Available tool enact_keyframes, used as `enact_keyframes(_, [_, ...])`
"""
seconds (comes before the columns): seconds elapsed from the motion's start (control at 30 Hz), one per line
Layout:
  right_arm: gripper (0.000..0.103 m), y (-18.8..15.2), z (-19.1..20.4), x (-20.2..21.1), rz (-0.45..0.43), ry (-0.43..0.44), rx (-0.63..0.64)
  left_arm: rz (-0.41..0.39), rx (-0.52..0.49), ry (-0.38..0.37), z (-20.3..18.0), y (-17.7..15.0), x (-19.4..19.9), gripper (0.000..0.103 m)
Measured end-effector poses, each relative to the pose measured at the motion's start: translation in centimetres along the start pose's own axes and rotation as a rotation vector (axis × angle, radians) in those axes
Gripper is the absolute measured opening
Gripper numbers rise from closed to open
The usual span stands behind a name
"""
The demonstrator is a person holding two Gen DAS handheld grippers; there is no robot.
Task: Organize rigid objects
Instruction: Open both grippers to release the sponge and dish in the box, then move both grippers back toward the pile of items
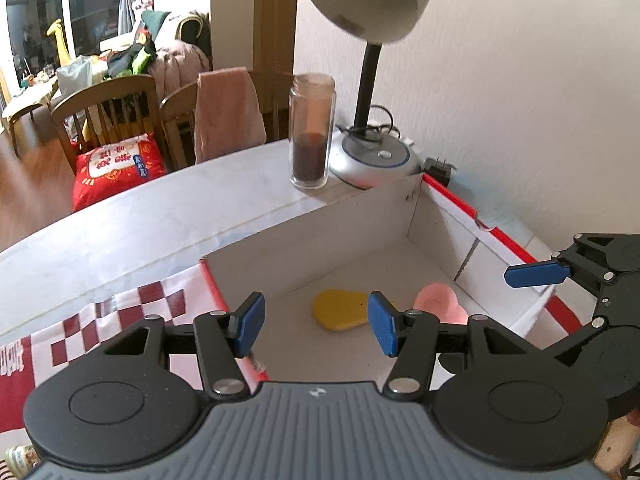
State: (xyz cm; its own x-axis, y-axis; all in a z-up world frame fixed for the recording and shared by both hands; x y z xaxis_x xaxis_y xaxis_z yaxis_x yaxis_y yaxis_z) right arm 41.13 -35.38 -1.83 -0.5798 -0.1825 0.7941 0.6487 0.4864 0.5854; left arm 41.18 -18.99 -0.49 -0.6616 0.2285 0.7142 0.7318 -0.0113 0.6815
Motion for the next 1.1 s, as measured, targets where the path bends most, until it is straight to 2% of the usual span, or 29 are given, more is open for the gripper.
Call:
enact_keyframes(0.27, [0.091,-0.4,3.2,3.6,-0.064,-0.02,-0.037,-0.069,0.003,-0.018,1.9,-2.3,5.3,0.057])
enact_keyframes(0.37, [0.093,-0.7,4.4,4.7,-0.085,-0.025,-0.056,-0.096,-0.011,-0.016,2.8,-3.4,7.4,0.064])
enact_keyframes(0.7, [0.099,-1.4,8.8,7.8,-0.144,-0.029,-0.105,-0.157,-0.038,-0.015,5.7,-7.2,13.3,0.065])
enact_keyframes(0.77, [0.1,-1.5,9.8,8.3,-0.156,-0.025,-0.107,-0.166,-0.031,-0.017,6.4,-7.9,14.4,0.07])
enact_keyframes(1.0, [0.103,-1.7,12.8,9.7,-0.195,0.003,-0.114,-0.196,-0.012,-0.016,9.0,-10.2,17.5,0.073])
enact_keyframes(1.1, [0.103,-1.7,14.0,9.7,-0.209,0.021,-0.116,-0.216,-0.013,-0.007,10.1,-11.3,18.8,0.08])
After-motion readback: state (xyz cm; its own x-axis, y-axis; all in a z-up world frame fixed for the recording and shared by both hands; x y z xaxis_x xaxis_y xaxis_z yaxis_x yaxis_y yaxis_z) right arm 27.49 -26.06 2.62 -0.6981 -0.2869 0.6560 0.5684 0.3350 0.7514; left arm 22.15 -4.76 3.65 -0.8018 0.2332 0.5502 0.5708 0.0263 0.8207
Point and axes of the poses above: each gripper's, at about its wrist camera, not at the fingertips, and x roughly against the way its jaws point, z to its left, y to its top, the point moved 1 cm from there along -x, roughly the way its jaws point, and after that the axes turned 6 degrees about -y, right-handed, at the moved point
